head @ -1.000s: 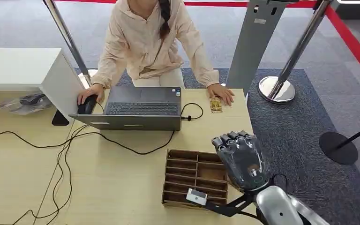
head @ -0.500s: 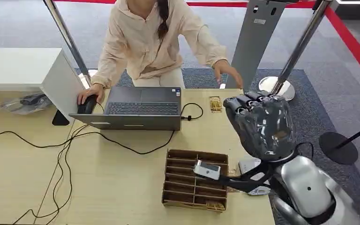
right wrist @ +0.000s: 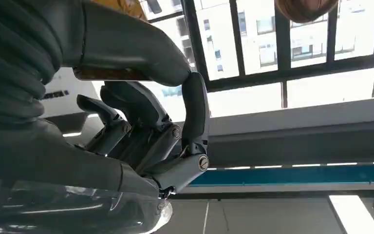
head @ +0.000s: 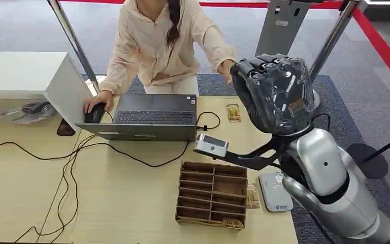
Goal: Pass the card to the sensor for recognition and then transmit it.
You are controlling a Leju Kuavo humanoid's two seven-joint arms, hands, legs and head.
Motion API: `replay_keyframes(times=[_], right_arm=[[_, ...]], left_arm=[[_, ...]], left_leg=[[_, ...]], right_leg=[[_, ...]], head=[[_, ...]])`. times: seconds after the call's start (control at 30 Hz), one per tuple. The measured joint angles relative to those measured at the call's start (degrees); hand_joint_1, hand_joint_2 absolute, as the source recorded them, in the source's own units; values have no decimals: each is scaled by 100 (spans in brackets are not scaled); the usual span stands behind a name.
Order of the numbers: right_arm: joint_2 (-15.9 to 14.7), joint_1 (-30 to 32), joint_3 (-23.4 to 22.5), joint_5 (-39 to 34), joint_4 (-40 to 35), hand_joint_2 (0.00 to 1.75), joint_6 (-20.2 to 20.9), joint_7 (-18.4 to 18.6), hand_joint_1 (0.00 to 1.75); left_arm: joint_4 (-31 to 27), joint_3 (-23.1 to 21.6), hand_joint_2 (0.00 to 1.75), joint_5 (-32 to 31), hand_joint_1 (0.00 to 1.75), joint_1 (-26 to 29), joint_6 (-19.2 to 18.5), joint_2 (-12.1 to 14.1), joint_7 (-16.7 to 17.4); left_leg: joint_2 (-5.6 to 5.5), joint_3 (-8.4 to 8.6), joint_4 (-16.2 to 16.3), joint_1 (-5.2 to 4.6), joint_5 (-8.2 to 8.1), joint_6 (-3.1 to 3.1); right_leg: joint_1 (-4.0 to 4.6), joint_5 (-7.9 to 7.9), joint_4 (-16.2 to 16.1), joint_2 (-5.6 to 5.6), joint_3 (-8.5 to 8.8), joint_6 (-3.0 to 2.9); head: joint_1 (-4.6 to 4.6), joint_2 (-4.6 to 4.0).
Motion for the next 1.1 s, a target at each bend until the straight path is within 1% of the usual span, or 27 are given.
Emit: replay_keyframes(times=[0.17, 0.33, 0.47, 0.77, 1.1], right_arm=[[180, -269, 123, -206, 536, 175, -136, 55, 175], [350, -485, 228, -418, 1063, 175, -354, 90, 175], [462, -558, 280, -545, 1415, 175, -477, 103, 175], [621, -678, 354, -695, 2064, 175, -654, 166, 175], [715, -702, 402, -772, 2492, 175, -726, 199, 175]], left_arm=[[0, -112, 0, -77, 0, -75, -59, -26, 85], [0, -173, 0, -147, 0, -111, -101, -70, 123], [0, -236, 0, -179, 0, -150, -120, -94, 164], [0, -273, 0, -228, 0, -181, -168, -116, 190], [0, -278, 0, -252, 0, -184, -203, -116, 201]], left_leg=[[0, -1, 0, 0, 0, 0], [-1, -1, 0, 0, 0, 0], [-1, -1, 0, 0, 0, 0], [-1, -2, 1, -1, 0, 0], [-2, -2, 1, -1, 0, 0]], right_leg=[[0, 0, 0, 0, -2, 0], [0, 0, 0, 0, -2, 0], [0, 0, 1, 0, -2, 0], [0, 0, 1, 0, -2, 0], [-1, 1, 1, 0, -3, 0]], head=[[2, 0], [0, 0], [0, 0], [0, 0], [2, 0]])
